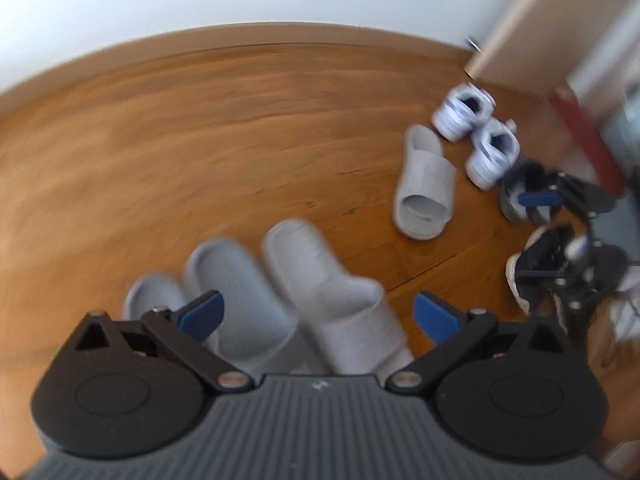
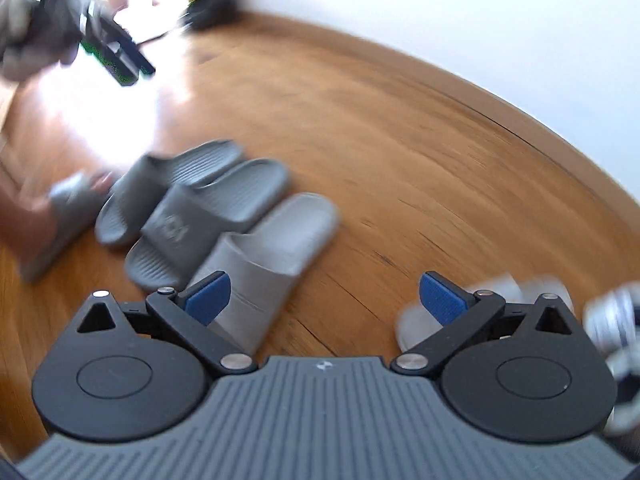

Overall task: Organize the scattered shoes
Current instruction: 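Set the light grey slides beside the grey NiCI slides with both grippers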

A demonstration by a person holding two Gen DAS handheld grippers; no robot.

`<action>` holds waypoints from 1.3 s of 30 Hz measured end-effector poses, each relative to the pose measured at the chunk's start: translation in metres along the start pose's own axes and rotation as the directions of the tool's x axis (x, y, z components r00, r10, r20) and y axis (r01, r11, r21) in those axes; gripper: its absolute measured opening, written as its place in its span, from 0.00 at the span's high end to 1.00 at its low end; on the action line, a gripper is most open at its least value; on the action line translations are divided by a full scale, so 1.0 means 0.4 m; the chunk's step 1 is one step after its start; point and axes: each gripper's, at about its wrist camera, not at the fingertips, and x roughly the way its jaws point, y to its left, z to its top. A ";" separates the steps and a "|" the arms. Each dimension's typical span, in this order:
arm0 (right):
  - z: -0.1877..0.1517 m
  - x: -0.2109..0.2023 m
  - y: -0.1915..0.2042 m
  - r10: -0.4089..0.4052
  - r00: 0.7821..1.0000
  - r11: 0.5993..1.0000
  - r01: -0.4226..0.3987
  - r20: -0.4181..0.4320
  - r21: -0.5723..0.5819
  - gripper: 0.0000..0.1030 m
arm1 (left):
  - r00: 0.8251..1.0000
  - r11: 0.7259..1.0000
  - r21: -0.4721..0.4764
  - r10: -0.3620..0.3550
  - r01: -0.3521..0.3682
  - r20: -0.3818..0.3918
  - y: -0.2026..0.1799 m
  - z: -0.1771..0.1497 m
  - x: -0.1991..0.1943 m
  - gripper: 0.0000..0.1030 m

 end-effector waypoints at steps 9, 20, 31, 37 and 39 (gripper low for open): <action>-0.157 -0.027 -0.123 -0.104 0.992 0.946 0.120 -0.068 0.301 0.00 | 0.981 0.958 -0.213 -0.194 0.191 0.009 -0.217 0.355 0.547 0.00; -0.229 -0.037 -0.234 -0.090 0.985 0.893 0.146 -0.149 0.426 0.00 | 0.953 0.708 -0.703 -0.252 0.062 -0.170 -0.135 0.260 0.771 0.27; -0.194 0.099 -0.355 -0.032 0.997 0.806 0.071 -0.077 0.587 0.00 | 0.972 0.935 -0.344 0.001 -0.084 -0.234 -0.089 0.143 0.129 0.08; -0.133 0.304 -0.393 -0.042 0.991 0.719 0.117 -0.125 0.685 0.00 | 0.982 0.920 -0.346 0.170 -0.187 -0.078 -0.009 0.048 -0.161 0.00; -0.135 0.372 -0.398 -0.033 0.983 0.718 0.149 -0.180 0.680 0.00 | 0.991 0.910 -0.393 0.124 -0.134 -0.051 0.034 0.032 -0.173 0.00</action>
